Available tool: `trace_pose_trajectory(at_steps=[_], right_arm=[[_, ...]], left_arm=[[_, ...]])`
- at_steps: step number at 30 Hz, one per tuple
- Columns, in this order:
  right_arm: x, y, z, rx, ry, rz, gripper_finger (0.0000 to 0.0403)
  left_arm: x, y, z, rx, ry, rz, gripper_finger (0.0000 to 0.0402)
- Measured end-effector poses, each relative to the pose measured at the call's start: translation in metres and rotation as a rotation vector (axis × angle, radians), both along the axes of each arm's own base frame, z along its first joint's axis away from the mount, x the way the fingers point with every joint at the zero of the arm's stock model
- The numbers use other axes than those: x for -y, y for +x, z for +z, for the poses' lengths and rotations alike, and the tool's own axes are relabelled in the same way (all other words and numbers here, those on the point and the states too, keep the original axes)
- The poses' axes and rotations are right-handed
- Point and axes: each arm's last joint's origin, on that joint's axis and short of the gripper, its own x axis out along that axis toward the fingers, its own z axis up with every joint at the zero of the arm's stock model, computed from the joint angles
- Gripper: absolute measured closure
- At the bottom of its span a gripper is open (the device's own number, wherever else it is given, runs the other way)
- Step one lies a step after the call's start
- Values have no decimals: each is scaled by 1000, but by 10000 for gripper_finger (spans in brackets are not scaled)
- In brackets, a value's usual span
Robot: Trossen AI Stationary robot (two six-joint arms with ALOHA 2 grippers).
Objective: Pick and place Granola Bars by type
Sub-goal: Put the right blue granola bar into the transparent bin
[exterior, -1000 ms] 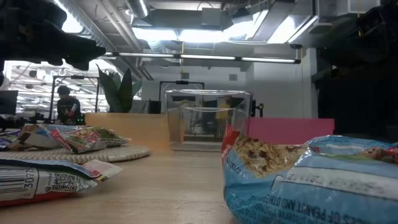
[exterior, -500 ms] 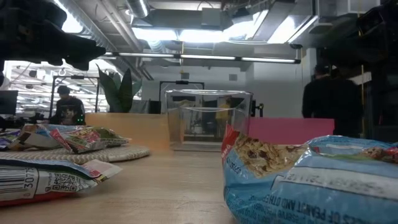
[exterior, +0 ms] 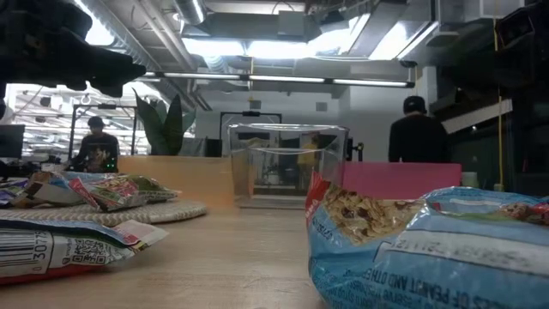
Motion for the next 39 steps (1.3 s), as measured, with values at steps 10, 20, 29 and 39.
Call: trace_pose_trajectory(at_steps=[10, 20, 29, 39], right_arm=[[0, 0, 0, 0, 0, 0, 271], [0, 0, 0, -1, 0, 0, 271], [0, 0, 7, 78, -58, -4, 271], [0, 0, 8, 81, 19, 0, 271]], left_arm=[[0, 0, 0, 0, 0, 0, 240], [0, 0, 0, 0, 0, 0, 240], [0, 0, 0, 0, 0, 0, 237], [0, 0, 0, 0, 0, 0, 238]])
